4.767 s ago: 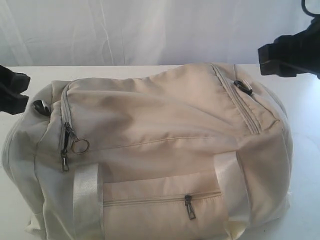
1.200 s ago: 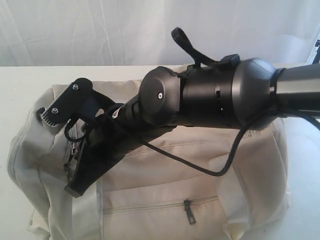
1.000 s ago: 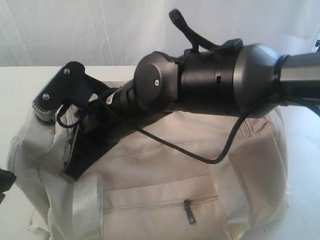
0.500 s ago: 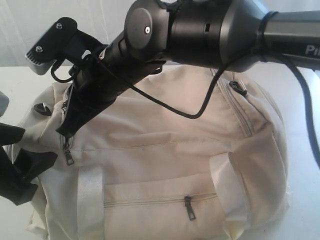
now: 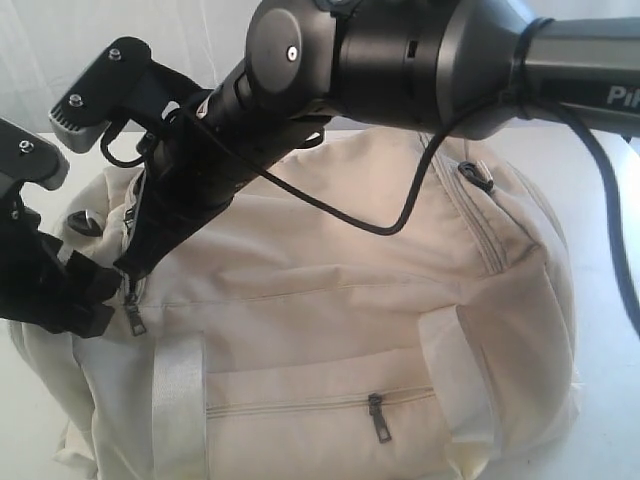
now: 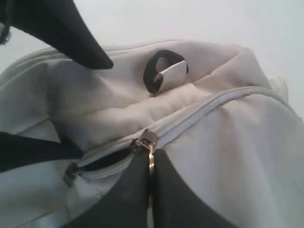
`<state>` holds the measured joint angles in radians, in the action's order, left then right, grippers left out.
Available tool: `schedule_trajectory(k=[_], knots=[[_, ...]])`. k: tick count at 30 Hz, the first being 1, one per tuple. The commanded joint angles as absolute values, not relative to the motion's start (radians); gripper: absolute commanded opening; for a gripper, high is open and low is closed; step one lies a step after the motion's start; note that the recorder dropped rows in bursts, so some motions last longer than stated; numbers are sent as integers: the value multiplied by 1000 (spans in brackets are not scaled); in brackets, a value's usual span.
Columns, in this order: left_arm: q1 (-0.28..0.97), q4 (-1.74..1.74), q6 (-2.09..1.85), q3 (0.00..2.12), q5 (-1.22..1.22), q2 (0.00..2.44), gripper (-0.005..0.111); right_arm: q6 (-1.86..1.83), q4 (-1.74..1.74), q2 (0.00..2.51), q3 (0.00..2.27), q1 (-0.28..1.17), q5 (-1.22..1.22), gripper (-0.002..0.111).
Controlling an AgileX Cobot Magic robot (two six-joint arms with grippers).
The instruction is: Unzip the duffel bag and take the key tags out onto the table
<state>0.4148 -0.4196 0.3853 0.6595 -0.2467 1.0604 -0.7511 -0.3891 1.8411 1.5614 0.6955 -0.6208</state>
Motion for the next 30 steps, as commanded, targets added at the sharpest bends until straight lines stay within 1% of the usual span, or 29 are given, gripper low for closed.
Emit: schedule_trajectory(k=[1,4,5,8,12,21,30], knots=[[409,-423,444,631,-253,1060,44,-755,-387,1840,1571,686,-618,0],[409,-421,450,614,-253,1060,27,-750,-387,1840,1571,686,-601,0],[409,-414,453,610,-253,1060,18,-748,-387,1840,1571,686,-594,0],[409,-398,453,609,-255,1060,0,-725,-387,1841,1572,686,-553,0],[409,-381,453,609,-255,1058,0,-725,-387,1861,1600,686,-542,0],[409,-379,453,609,-262,1058,0,-720,-352,1972,1743,683,-544,0],[409,-371,453,609,-263,1058,0,-673,-342,2054,1840,627,-542,0]])
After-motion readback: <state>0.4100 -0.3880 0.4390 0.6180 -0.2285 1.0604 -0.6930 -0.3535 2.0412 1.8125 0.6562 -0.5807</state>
